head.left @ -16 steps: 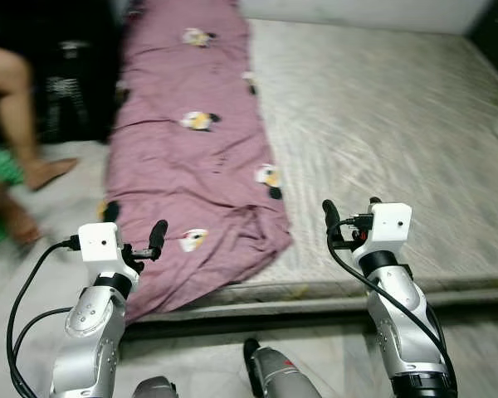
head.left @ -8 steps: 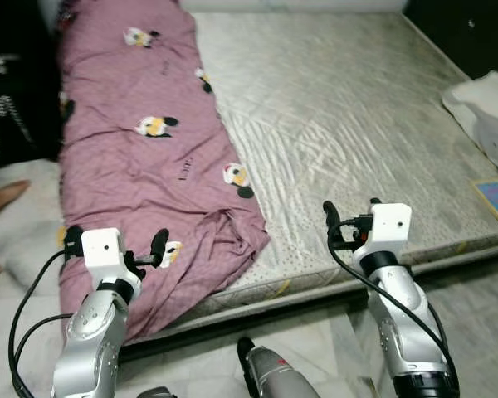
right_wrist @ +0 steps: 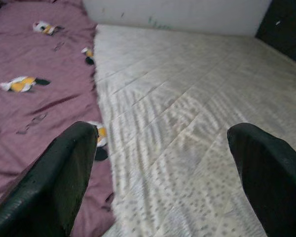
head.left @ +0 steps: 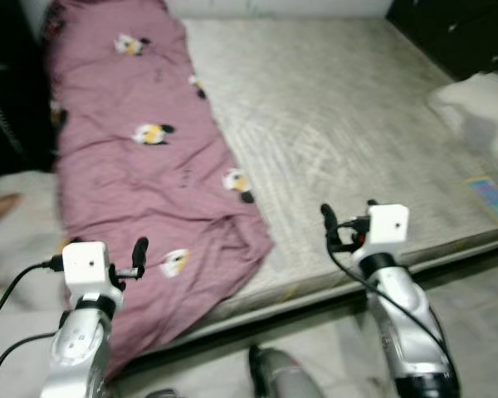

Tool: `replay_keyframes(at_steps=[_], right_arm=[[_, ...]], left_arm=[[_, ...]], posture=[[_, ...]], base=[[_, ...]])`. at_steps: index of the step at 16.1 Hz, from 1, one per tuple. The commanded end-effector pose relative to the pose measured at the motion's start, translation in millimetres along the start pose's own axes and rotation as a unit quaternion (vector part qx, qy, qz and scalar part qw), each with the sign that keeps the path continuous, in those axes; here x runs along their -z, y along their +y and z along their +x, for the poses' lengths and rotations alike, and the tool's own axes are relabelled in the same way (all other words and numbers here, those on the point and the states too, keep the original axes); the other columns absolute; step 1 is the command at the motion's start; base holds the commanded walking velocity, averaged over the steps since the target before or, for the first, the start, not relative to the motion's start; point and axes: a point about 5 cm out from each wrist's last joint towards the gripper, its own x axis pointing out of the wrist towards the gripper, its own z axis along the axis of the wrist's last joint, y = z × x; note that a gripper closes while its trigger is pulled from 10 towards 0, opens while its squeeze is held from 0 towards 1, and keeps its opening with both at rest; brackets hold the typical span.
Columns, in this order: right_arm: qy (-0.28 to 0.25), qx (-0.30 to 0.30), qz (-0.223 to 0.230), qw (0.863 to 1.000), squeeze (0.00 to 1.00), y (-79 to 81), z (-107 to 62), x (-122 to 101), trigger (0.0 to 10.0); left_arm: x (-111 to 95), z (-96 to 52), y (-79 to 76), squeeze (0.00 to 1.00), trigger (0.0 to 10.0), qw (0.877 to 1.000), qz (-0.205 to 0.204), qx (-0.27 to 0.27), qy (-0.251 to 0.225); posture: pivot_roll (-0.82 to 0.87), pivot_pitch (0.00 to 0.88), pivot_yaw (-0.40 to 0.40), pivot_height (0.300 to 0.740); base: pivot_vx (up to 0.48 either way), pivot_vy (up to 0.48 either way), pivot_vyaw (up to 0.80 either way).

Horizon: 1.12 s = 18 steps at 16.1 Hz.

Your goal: Clean up the room

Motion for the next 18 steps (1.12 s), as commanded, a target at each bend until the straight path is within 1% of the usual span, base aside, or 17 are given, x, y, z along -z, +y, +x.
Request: replay_keyframes(at_steps=[1, 6, 7, 10, 13, 15, 16, 17, 18], right_arm=[[0.004, 0.005, -0.001, 1.0, 0.0, -3.8, -1.4, 0.4, 10.0], [0.008, 0.004, 0.0, 1.0, 0.0, -5.0, -1.8, 1.2, 10.0], [0.008, 0.004, 0.0, 1.0, 0.0, -4.8, -1.7, 1.3, 10.0], [0.007, 0.008, 0.001, 1.0, 0.0, -5.1, -2.9, 1.5, 10.0], [0.007, 0.012, 0.001, 1.0, 0.0, -5.0, -3.6, 1.8, 10.0], [0.008, 0.014, 0.001, 1.0, 0.0, -5.6, -3.8, 2.2, 10.0], [0.008, 0.014, 0.001, 1.0, 0.0, -5.6, -4.0, 2.4, 10.0], [0.008, 0.013, -0.001, 1.0, 0.0, -5.6, -3.5, 2.1, 10.0], [0.007, 0.013, -0.001, 1.0, 0.0, -5.5, -3.3, 2.0, 10.0]], left_arm=[[-1.1, -1.2, -4.2, 0.0, 10.0, 1.0, 0.002, 0.005, -0.003], [-0.5, 0.0, -0.7, 0.0, 10.0, 1.0, -0.004, -0.019, -0.002], [-1.1, 1.4, -1.5, 0.0, 10.0, 1.0, -0.024, -0.011, -0.001], [-1.4, 2.0, -3.8, 0.0, 10.0, 1.0, -0.021, -0.001, -0.002], [0.1, 4.0, -2.5, 0.0, 10.0, 1.0, -0.029, -0.003, 0.003], [2.7, 5.7, -0.6, 0.0, 10.0, 0.999, -0.027, -0.016, 0.014], [3.0, 5.9, -0.7, 0.0, 10.0, 0.999, -0.027, -0.015, 0.015], [-0.2, 6.6, -2.3, 0.0, 10.0, 1.0, -0.019, 0.004, 0.002], [-0.9, 6.3, -3.2, 0.0, 10.0, 1.0, -0.022, 0.01, 0.0]], posture=[[0.0, 0.177, -0.074, 0.74], [-0.01, 0.176, -0.076, 0.74], [-0.01, 0.176, -0.075, 0.74], [-0.01, 0.175, -0.07, 0.74], [-0.01, 0.174, -0.064, 0.74], [-0.01, 0.174, -0.064, 0.74], [-0.01, 0.172, -0.064, 0.74], [-0.01, 0.172, -0.064, 0.74], [-0.01, 0.172, -0.065, 0.74]], base=[[0.0, 0.0, 0.0], [0.0, 0.0, 0.0], [0.0, 0.0, 0.0], [0.0, 0.0, 0.0], [0.0, 0.0, 0.0], [0.0, 0.0, 0.0], [0.0, 0.0, 0.0], [0.0, 0.0, 0.0], [0.0, 0.0, 0.0]])
